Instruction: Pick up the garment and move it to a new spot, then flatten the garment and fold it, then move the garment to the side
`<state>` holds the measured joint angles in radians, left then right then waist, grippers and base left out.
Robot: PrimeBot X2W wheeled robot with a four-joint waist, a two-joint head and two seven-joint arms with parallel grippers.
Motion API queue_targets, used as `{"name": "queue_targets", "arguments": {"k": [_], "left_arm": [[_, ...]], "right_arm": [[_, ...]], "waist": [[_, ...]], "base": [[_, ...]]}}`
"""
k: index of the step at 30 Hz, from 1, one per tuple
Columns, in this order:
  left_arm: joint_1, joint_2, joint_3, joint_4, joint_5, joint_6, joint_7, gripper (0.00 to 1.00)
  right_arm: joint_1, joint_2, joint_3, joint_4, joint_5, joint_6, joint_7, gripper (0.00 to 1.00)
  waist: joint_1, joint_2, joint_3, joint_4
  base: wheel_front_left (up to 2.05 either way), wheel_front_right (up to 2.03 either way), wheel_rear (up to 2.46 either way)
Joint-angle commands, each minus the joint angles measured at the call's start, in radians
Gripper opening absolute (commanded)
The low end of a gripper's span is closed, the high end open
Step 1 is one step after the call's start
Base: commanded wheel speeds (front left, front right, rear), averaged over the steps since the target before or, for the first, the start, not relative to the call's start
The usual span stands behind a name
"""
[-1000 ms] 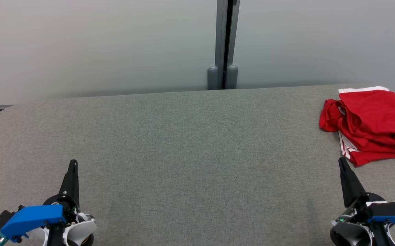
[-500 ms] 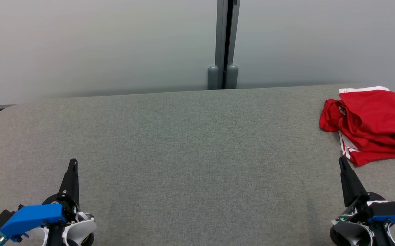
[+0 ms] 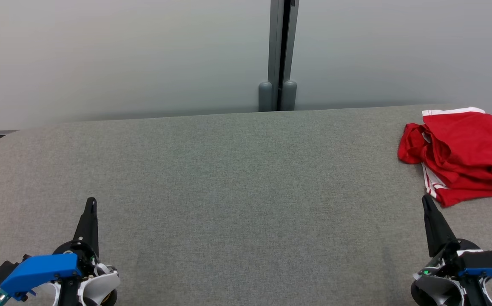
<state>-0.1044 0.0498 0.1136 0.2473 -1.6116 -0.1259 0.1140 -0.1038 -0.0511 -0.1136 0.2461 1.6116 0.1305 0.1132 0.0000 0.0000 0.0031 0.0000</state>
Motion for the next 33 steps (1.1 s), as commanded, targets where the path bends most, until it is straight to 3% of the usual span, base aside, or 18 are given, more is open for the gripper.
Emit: {"name": "queue_targets", "arguments": {"k": [1, 33], "left_arm": [[-0.011, 0.001, 0.002, -0.003, -0.002, -0.009, 0.004, 0.0], [-0.011, 0.001, 0.002, -0.003, -0.003, -0.009, 0.004, 0.0]], "right_arm": [[-0.01, 0.002, -0.003, -0.003, 0.002, 0.0, 0.005, 0.0], [-0.01, 0.002, -0.002, -0.003, 0.003, 0.0, 0.005, 0.0]], "waist": [[0.0, 0.0, 0.0, 0.0], [0.0, 0.0, 0.0, 0.0]], "base": [[0.0, 0.0, 0.0], [0.0, 0.0, 0.0]]}}
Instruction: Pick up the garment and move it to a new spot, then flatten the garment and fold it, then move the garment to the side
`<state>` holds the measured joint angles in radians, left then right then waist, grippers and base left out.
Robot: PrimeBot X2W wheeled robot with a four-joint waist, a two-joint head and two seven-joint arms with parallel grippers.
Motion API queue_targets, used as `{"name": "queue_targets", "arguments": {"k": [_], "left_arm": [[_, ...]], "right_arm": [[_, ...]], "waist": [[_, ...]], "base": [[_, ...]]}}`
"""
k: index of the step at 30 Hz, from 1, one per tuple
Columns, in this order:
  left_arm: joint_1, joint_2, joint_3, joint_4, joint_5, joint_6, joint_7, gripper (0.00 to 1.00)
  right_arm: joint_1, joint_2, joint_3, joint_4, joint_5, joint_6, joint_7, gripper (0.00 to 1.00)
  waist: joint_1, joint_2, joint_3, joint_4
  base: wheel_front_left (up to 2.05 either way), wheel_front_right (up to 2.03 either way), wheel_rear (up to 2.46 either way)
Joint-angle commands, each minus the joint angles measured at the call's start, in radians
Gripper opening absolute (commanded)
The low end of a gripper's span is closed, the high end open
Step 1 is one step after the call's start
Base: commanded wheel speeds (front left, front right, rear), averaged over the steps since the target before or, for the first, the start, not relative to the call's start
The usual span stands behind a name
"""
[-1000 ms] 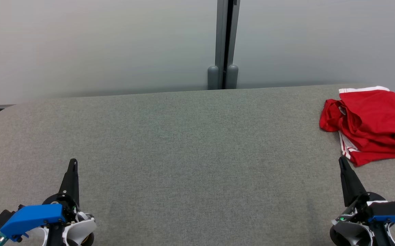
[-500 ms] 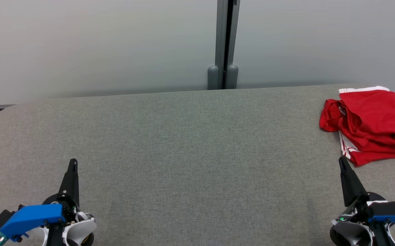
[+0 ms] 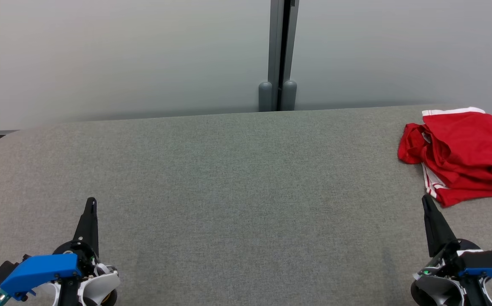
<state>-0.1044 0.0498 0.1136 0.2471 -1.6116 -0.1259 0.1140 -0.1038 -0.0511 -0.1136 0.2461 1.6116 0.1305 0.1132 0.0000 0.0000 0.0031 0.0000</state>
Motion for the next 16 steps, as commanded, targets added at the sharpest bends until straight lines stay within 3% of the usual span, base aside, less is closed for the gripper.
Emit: {"name": "queue_targets", "arguments": {"k": [1, 16], "left_arm": [[-0.011, 0.001, 0.002, -0.003, -0.003, -0.009, 0.004, 0.0], [-0.011, 0.001, 0.002, -0.003, -0.003, -0.009, 0.004, 0.0]], "right_arm": [[-0.01, 0.002, -0.002, -0.003, 0.003, 0.0, 0.005, 0.0], [-0.01, 0.002, -0.002, -0.003, 0.003, 0.0, 0.005, 0.0]], "waist": [[0.0, 0.0, 0.0, 0.0], [0.0, 0.0, 0.0, 0.0]], "base": [[0.0, 0.0, 0.0], [0.0, 0.0, 0.0]]}}
